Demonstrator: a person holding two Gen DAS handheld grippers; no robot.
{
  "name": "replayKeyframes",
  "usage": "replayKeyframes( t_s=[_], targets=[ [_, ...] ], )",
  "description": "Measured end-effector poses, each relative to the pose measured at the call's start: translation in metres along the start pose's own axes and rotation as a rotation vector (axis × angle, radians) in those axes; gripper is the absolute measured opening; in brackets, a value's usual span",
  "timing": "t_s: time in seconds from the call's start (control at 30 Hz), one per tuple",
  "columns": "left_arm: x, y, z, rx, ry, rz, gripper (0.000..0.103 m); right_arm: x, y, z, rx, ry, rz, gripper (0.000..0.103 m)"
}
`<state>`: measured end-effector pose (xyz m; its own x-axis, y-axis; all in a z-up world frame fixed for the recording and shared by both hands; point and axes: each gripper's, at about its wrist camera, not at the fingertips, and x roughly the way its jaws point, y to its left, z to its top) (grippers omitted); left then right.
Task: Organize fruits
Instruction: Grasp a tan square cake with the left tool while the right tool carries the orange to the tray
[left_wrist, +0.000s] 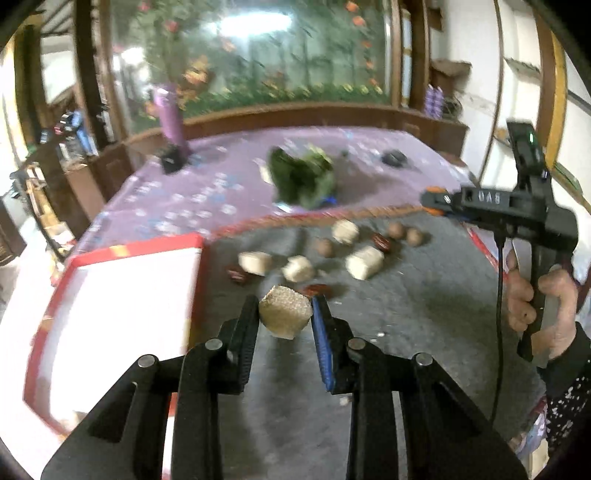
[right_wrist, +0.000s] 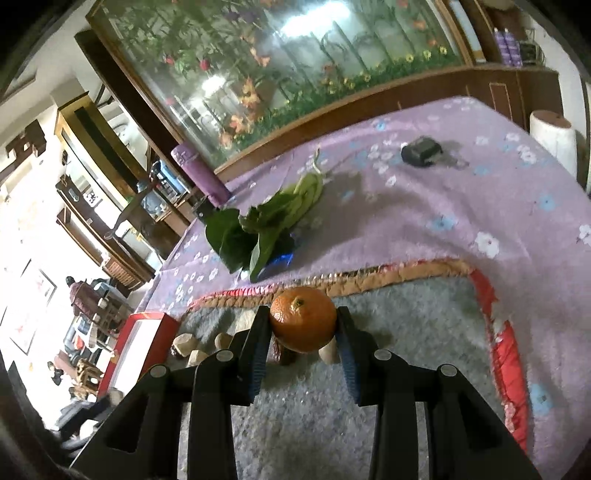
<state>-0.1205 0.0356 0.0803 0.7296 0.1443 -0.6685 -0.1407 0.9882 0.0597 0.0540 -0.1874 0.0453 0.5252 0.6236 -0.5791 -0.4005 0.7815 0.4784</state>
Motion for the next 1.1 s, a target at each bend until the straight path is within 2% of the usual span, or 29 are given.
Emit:
replayKeyframes(
  t_s=[0.13,0.27,0.33,0.43,0.6,0.77,0.9,1.1],
  targets=[
    [-0.023,0.030,-0.004,-0.056,-0.050,0.042,0.026,0.001,0.002,-0.002,-0.022,-0.017,-0.033,0.036],
    [-0.031,0.054,-0.009,-0.093,-0.067,0.062,0.026,0.005,0.017,-0.008,-0.062,-0.012,-0.094,0.036],
    [-0.035,0.060,-0.014,-0.099,-0.073,0.068,0.026,0.005,0.036,-0.013,-0.058,0.013,-0.027,0.036],
    [-0.036,0.076,-0.019,-0.118,-0.079,0.104,0.026,0.007,0.075,-0.023,-0.109,0.026,0.024,0.036],
    [-0.037,0.101,-0.030,-0.157,-0.082,0.162,0.026,0.026,0.150,-0.048,-0.176,0.093,0.158,0.035],
    [-0.037,0.122,-0.039,-0.174,-0.084,0.237,0.026,0.048,0.206,-0.077,-0.224,0.152,0.262,0.035],
    [-0.034,0.136,-0.046,-0.189,-0.085,0.286,0.026,0.060,0.235,-0.097,-0.256,0.183,0.303,0.035],
    [-0.026,0.155,-0.054,-0.213,-0.078,0.305,0.026,0.068,0.254,-0.123,-0.308,0.193,0.311,0.035]
  ],
)
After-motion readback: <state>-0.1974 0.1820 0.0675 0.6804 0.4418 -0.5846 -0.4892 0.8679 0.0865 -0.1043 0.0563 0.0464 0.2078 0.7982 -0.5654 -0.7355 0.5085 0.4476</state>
